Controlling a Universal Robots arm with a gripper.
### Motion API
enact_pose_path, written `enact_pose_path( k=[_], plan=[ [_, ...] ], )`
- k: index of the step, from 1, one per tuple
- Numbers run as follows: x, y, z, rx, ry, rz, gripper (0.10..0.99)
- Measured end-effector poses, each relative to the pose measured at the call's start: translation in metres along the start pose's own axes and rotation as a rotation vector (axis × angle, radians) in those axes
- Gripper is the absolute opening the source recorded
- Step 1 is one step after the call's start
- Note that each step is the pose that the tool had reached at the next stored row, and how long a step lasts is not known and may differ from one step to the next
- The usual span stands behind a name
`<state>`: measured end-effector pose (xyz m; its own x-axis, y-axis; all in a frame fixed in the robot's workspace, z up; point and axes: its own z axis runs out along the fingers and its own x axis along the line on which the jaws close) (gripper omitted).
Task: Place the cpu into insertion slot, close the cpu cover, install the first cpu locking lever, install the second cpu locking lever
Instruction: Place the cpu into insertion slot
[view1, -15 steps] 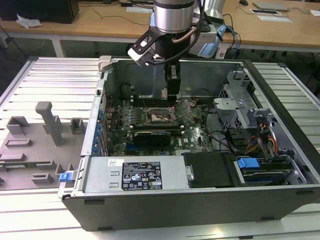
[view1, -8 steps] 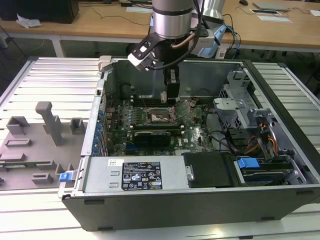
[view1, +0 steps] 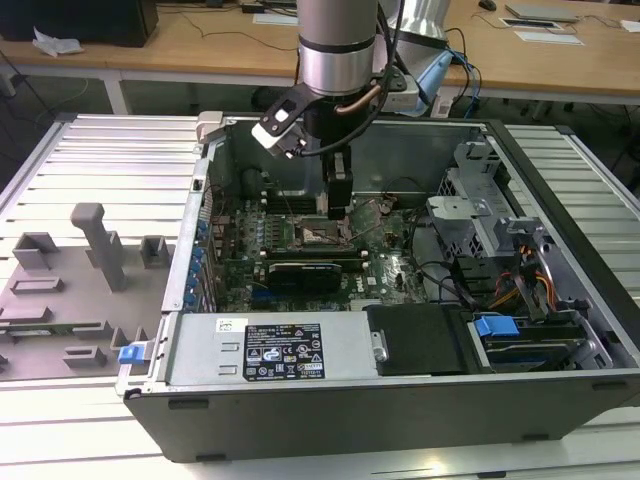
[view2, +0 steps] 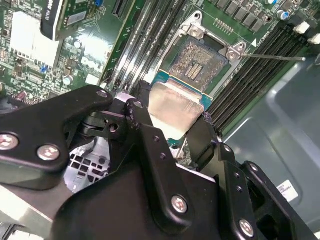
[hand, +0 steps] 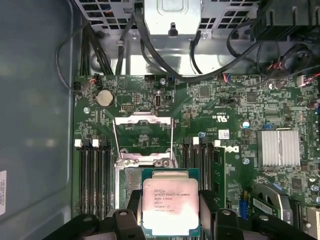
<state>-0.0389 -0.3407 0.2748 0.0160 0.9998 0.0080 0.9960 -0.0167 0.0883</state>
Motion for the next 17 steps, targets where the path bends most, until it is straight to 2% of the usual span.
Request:
enact_pose_path(
  k=[4,6,10,14,17],
  plan=[
    [0.0014,-0.0021,0.0077,0.000,-0.0001,-0.001,0.541],
    [0.0037,-0.0037,0.0132,0.000,0.0000,-0.002,0.541],
    [0.0087,-0.0053,0.0190,0.000,0.0010,-0.010,0.541],
    [0.0109,-0.0079,0.0284,0.000,0.0016,-0.017,0.541],
    [0.0144,-0.0109,0.0386,0.000,0.0020,-0.023,0.541]
  ],
)
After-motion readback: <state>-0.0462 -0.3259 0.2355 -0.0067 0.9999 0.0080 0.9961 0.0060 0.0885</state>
